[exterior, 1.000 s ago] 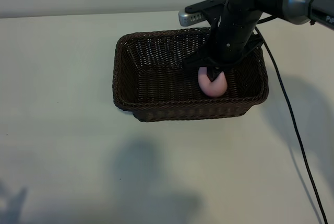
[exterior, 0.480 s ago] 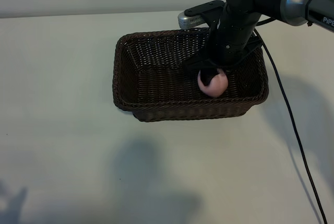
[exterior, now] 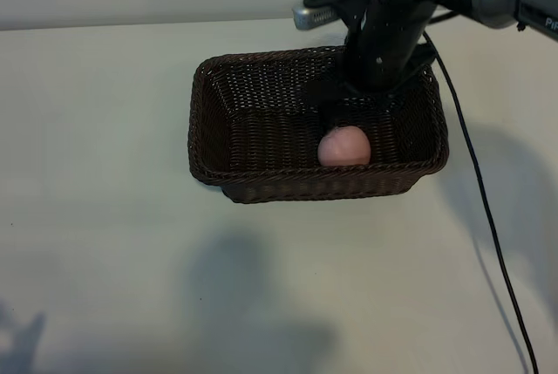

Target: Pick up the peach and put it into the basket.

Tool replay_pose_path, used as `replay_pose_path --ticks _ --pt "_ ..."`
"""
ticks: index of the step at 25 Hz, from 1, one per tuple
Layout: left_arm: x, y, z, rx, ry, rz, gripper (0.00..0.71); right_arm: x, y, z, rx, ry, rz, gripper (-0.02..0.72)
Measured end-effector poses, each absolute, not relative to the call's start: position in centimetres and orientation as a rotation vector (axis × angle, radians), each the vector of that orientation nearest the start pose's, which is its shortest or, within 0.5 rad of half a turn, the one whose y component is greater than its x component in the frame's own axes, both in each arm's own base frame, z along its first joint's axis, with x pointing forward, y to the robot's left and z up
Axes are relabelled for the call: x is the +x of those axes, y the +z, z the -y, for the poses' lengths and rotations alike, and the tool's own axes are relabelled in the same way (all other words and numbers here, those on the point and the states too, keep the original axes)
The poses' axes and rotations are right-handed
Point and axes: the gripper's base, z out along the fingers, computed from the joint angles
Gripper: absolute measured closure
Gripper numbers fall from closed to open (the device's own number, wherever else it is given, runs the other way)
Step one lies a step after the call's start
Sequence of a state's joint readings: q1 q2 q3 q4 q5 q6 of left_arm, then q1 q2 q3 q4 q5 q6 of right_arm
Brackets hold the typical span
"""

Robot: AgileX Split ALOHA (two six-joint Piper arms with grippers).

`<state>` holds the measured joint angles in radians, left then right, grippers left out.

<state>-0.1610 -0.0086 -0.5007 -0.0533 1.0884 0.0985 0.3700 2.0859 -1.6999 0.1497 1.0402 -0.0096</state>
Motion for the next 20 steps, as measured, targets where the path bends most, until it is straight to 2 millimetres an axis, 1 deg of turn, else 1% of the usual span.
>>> replay_pose_path --ticks 3,5,6,9,13,19,20 --pt "-0.8 27.5 0.3 0.270 -0.103 -2.045 0.122 41.1 22.5 -16.5 -0.455 0.233 -2.873 0.031" --pt "-0.8 27.5 0.3 0.270 -0.103 -2.045 0.122 41.5 23.6 -15.4 -0.419 0.200 -2.875 0.033" --pt "-0.8 27.5 0.3 0.270 -0.103 -2.045 0.122 41.8 24.1 -14.5 -0.397 0.176 -2.872 0.034" --pt "-0.8 27.5 0.3 0.270 -0.103 -2.045 0.122 42.5 25.2 -11.1 -0.300 0.120 -2.872 0.041" --pt "-0.8 27.5 0.3 0.270 -0.103 -2.045 0.122 43.3 26.1 -5.9 -0.132 0.082 -2.865 0.051" --pt "-0.8 27.5 0.3 0.270 -0.103 -2.045 0.122 43.4 26.3 2.7 0.124 0.026 -2.865 0.061" --pt "-0.8 27.5 0.3 0.270 -0.103 -2.045 0.122 43.3 26.3 3.8 0.161 0.019 -2.863 0.063"
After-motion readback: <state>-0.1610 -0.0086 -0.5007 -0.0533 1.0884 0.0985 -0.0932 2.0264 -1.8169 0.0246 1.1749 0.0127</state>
